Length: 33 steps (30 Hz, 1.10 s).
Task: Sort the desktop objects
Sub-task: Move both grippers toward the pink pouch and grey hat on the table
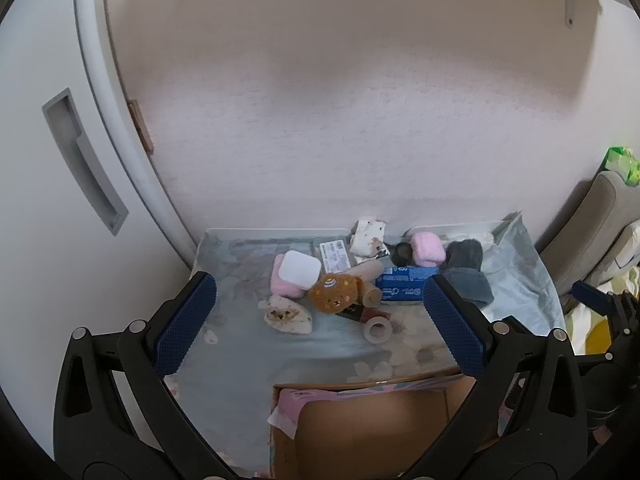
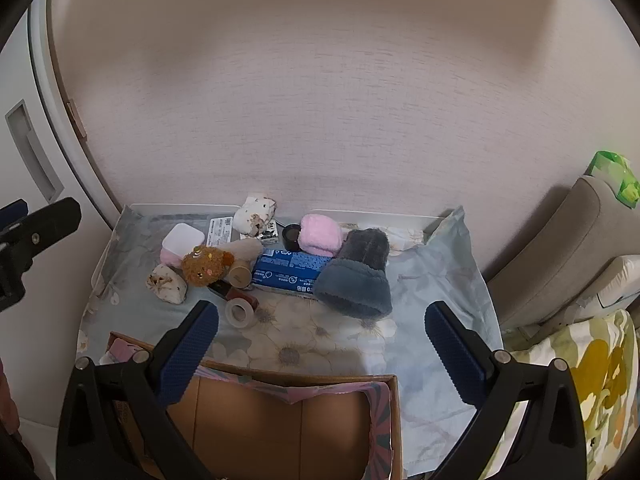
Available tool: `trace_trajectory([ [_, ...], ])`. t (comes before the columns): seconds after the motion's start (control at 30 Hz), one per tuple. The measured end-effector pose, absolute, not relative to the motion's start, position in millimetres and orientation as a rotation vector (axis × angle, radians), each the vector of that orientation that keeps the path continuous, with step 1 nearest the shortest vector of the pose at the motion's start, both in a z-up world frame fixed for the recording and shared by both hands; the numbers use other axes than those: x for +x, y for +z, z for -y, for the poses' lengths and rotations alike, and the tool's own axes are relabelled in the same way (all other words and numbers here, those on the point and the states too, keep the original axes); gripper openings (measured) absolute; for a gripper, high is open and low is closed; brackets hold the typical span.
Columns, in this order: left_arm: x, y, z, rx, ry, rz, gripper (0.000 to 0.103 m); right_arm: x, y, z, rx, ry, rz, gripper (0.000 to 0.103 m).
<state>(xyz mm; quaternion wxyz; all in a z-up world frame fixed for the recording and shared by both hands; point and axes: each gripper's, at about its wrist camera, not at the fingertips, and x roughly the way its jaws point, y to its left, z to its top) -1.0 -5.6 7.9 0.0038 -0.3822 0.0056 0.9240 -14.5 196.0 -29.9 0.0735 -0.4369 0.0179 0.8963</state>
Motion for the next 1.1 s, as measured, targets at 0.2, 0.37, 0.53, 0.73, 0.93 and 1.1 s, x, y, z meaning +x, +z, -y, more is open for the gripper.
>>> trace_trajectory([
  [0.2,-0.7,7.3,7.9,-1.199,2.89,0.015,0.103,-13.2,-30.4,-196.8,-1.314,2.688,-0.06,0.103],
  [0.37,3.0,6.6,6.4,-1.173,2.912,0.008,0.103,-12.2,-30.4,-196.8,-1.313,2.691,-0.065,0.103],
  [0.53,4.4,5.2,8.7,-1.175,2.897,0.034,0.103,-11.8,-30.5,-197.4,-1.315,2.697,-0.08,0.103],
  [0.73,6.1,5.0,15.4,-1.178,2.91,0.045,0.103,-11.8,-32.2,-196.0,-1.325,2.696,-0.106,0.103],
  [0.93,3.2,-1.3,24.0,-1.226,2.903,0.049,0.103,-12.1,-34.3,-195.2,-1.311,2.677,-0.106,0.103],
  [1.1,-0.9,-9.4,40.5,-1.263,2.904,0.007,0.103,-16.6,-36.6,-199.2,-1.348,2.669,-0.142,0.103],
])
